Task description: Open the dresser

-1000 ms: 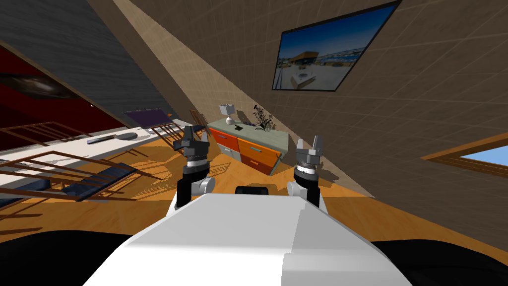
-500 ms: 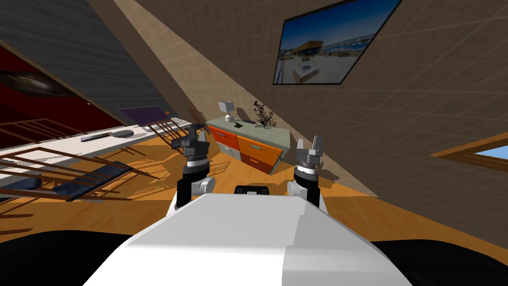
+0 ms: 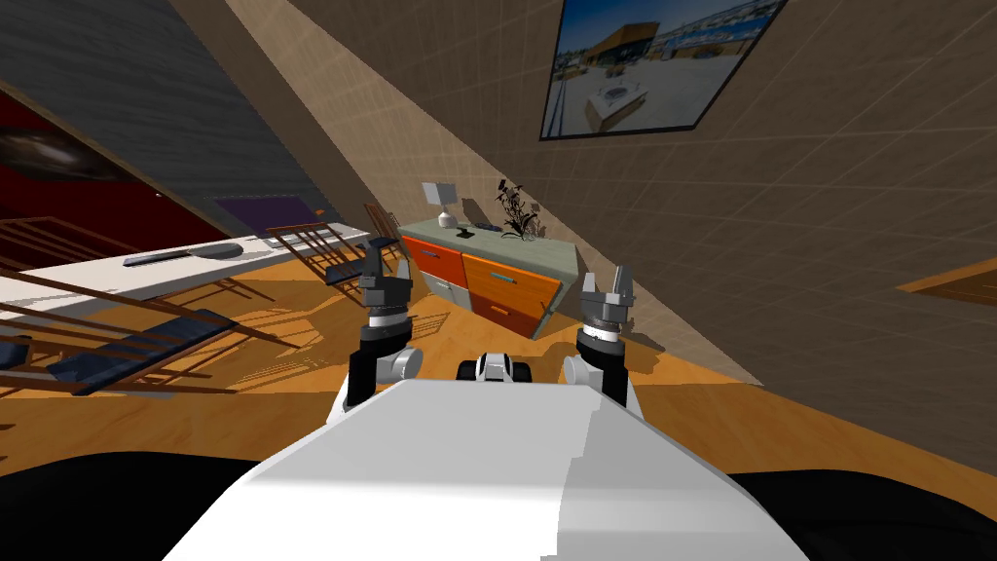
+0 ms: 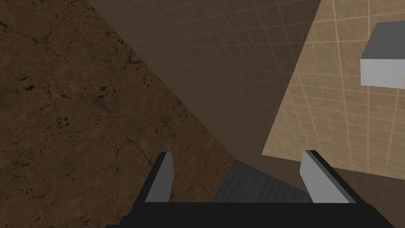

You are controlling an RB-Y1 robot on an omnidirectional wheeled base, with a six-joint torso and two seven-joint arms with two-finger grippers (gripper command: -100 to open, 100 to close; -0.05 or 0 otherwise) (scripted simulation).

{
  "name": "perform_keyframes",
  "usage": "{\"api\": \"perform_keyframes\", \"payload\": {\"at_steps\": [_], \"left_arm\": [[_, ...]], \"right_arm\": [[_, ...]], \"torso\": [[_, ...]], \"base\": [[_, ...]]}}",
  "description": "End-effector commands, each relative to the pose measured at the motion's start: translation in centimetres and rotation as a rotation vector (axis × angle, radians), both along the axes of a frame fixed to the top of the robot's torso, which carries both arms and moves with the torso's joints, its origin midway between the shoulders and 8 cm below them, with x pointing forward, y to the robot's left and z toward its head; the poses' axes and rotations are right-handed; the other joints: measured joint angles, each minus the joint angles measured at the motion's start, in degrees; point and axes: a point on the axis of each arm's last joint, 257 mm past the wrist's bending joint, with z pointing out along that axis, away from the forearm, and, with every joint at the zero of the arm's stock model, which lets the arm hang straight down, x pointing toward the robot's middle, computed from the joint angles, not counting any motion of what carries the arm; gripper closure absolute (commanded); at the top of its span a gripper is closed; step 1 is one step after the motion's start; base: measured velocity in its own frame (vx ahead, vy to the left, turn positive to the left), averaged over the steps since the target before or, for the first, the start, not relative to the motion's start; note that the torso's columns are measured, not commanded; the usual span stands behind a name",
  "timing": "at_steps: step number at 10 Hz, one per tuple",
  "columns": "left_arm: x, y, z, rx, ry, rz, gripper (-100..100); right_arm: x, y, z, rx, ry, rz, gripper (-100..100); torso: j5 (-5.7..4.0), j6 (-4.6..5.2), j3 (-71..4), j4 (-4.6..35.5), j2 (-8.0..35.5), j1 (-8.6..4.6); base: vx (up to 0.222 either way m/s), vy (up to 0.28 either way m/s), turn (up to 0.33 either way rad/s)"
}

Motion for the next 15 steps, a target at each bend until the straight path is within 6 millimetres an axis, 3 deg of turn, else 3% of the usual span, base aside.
{"api": "perform_keyframes", "payload": {"at_steps": [1, 15], "left_arm": [[1.8, -0.9, -2.2, 0.050, 0.059, -0.025, -100], [8.7, -3.2, -14.4, 0.112, 0.328, -0.056, -100]], "right_arm": [[0.0, 0.0, 0.0, 0.000, 0.000, 0.000, 0], [0.0, 0.0, 0.0, 0.000, 0.000, 0.000, 0]], "torso": [[0.00, 0.00, -1.2, 0.5, 0.5, -0.02], [0.00, -0.02, -1.4, 0.8, 0.8, 0.02]], "base": [[0.054, -0.019, -0.077], [0.056, -0.017, -0.055]]}}
